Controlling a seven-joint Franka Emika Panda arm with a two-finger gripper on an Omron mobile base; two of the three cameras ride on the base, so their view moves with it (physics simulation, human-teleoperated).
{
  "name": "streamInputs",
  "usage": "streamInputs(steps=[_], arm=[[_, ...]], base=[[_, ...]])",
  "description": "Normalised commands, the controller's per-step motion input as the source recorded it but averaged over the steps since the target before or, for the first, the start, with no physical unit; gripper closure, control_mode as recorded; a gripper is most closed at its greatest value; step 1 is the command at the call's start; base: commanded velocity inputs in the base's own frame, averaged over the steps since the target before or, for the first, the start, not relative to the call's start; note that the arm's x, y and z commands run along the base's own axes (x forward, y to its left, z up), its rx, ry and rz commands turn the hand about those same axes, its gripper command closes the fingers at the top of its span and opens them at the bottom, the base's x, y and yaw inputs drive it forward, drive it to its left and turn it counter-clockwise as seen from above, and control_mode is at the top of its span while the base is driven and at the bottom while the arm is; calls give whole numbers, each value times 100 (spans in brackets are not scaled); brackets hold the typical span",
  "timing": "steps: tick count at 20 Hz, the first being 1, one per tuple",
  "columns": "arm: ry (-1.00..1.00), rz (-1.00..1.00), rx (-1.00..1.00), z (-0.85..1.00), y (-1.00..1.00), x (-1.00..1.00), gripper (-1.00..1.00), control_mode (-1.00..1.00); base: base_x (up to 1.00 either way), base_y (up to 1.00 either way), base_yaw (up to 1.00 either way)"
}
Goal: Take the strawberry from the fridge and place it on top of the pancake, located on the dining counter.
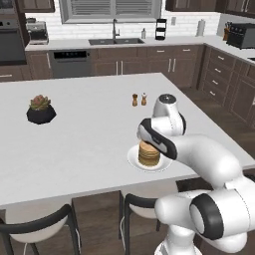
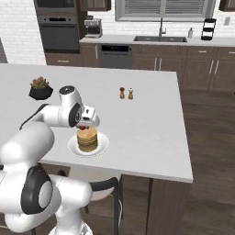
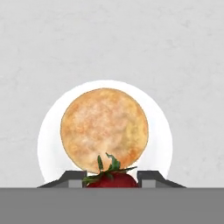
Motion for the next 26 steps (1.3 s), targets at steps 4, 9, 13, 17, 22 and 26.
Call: streamInputs(steps=[4,9,13,17,22,26], arm=[[0,0,-1,-14,0,22,100,-100],[0,0,0,-20,1,24,100,-100],[0,0,0,-16,1,5,100,-100],[0,0,0,-21,5,10,100,-100],[0,0,0,-7,1,2,100,-100],[0,0,0,-6,0,0,100,-100]], base=[[0,0,0],[0,0,0],[0,0,0],[0,0,0],[0,0,0],[0,0,0]])
